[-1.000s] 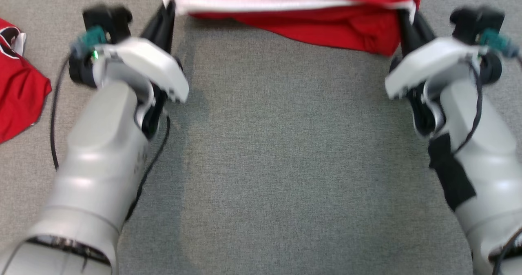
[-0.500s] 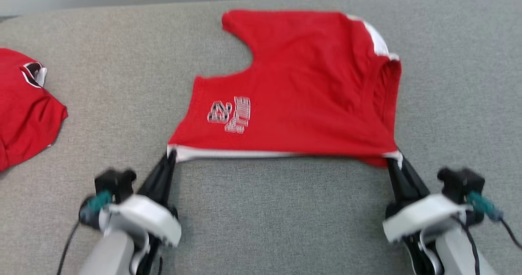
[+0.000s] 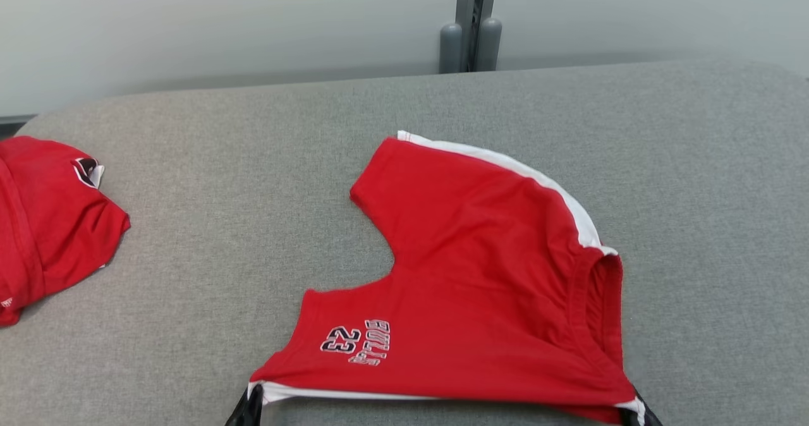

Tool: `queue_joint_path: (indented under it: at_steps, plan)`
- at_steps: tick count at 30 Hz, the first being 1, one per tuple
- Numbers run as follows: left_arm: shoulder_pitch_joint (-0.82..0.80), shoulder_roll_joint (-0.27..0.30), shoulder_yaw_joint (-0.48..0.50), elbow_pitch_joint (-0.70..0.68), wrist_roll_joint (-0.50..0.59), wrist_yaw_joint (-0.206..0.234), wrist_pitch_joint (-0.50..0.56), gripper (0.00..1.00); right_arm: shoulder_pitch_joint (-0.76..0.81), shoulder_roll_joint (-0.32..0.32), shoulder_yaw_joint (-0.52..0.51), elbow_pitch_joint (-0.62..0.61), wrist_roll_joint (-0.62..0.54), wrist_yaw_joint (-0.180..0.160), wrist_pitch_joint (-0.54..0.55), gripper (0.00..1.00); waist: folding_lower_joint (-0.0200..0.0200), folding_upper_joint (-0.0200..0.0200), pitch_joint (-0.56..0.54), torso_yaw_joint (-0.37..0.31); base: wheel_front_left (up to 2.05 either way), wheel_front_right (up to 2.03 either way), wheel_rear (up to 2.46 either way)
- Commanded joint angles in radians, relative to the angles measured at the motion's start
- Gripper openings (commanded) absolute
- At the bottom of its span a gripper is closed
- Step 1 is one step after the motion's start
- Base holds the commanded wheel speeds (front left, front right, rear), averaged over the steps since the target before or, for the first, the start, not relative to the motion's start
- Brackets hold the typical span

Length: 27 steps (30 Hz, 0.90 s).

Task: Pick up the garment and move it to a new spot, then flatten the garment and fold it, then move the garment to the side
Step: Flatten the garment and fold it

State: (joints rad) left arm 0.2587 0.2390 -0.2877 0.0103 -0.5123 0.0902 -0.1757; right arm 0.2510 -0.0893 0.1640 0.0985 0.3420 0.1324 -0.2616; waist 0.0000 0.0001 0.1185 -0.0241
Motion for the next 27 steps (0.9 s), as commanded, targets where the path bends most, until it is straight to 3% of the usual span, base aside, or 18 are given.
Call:
queue_joint_path:
  at_steps: [1, 5, 11, 21, 27]
  plan:
    - [0.028, 0.019, 0.013, -0.038, -0.003, 0.024, 0.014, 0.0, 0.026, -0.009, -0.019, -0.012, -0.006, -0.003, -0.005, 0.0, 0.0, -0.0001, -0.018, -0.003, 0.0, 0.0, 0.0]
    - [0.075, 0.036, 0.024, -0.137, 0.003, 0.062, 0.05, 0.0, 0.063, -0.007, -0.034, -0.032, -0.012, -0.003, -0.005, 0.0, 0.0, -0.0001, -0.024, -0.002, 0.0, 0.0, 0.0]
    - [0.046, 0.06, 0.035, -0.19, 0.01, 0.071, 0.078, 0.0, 0.044, -0.001, -0.053, -0.044, -0.017, -0.004, 0.002, 0.0, 0.0, -0.0001, -0.003, -0.003, 0.0, 0.0, 0.0]
    - [-0.326, 0.118, 0.02, -0.152, 0.044, -0.011, 0.18, 0.0, -0.17, 0.03, -0.078, -0.045, 0.021, -0.004, 0.085, 0.0, 0.0, -0.0001, 0.125, -0.01, 0.0, 0.0, 0.0]
    - [-0.641, 0.102, -0.016, 0.024, 0.046, -0.089, 0.242, 0.0, -0.339, 0.034, -0.105, 0.004, 0.074, -0.004, 0.118, 0.0, 0.0, -0.0001, 0.209, -0.024, 0.0, 0.0, 0.0]
